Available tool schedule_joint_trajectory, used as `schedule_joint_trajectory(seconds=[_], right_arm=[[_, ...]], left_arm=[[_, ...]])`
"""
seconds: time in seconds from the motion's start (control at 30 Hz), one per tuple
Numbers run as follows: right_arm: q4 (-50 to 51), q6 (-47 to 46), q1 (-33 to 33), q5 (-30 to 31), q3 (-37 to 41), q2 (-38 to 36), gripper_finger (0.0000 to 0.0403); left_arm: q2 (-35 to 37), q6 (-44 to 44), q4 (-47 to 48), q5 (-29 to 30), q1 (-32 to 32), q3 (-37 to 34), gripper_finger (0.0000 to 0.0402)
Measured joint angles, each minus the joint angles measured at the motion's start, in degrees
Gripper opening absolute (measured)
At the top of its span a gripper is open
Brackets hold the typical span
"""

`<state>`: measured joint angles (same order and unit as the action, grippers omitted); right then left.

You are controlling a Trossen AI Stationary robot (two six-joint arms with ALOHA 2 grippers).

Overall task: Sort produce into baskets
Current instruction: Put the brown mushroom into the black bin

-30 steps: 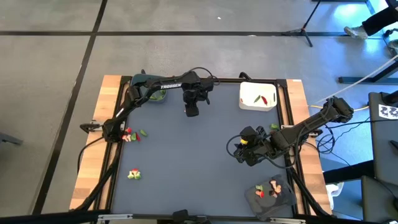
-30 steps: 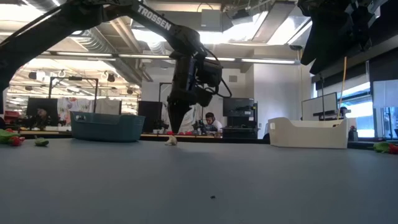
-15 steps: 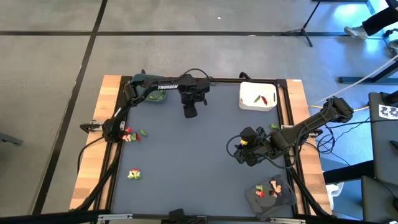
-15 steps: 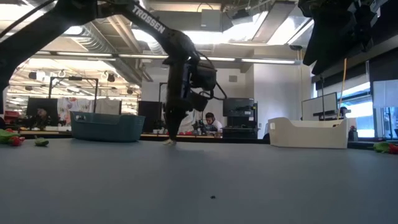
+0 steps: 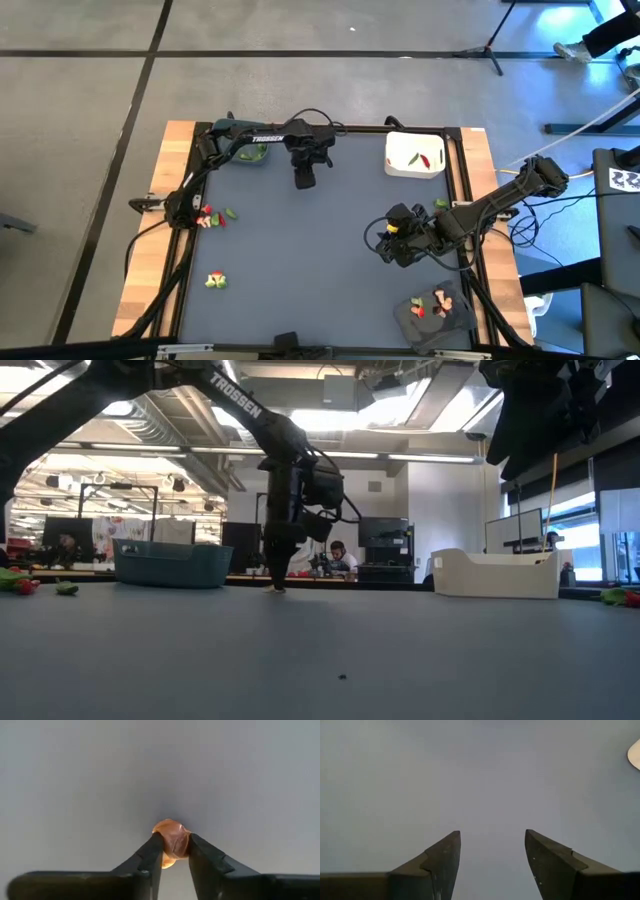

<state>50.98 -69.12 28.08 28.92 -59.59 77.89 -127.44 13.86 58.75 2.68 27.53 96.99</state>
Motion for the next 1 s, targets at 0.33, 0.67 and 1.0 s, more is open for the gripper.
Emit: schedule_joint_trajectory(seconds=[0.33, 0.67, 1.0], right_arm=[[-1.13, 0.46, 0.00, 0.01, 0.00, 0.00, 0.0223], [-10.05, 13.68, 0.02, 6.20, 0.00, 0.00, 0.0223], [-18.95, 33.93, 0.00, 17.29, 0.00, 0.02, 0.0223]], left_arm=[[-0.47, 1.93, 4.76, -2.53, -1.03, 2.87, 0.0030], [10.92, 1.20, 1.53, -7.22, -7.13, 3.87, 0.0043], [21.85, 3.31, -11.14, -15.58, -16.69, 3.87, 0.0044]])
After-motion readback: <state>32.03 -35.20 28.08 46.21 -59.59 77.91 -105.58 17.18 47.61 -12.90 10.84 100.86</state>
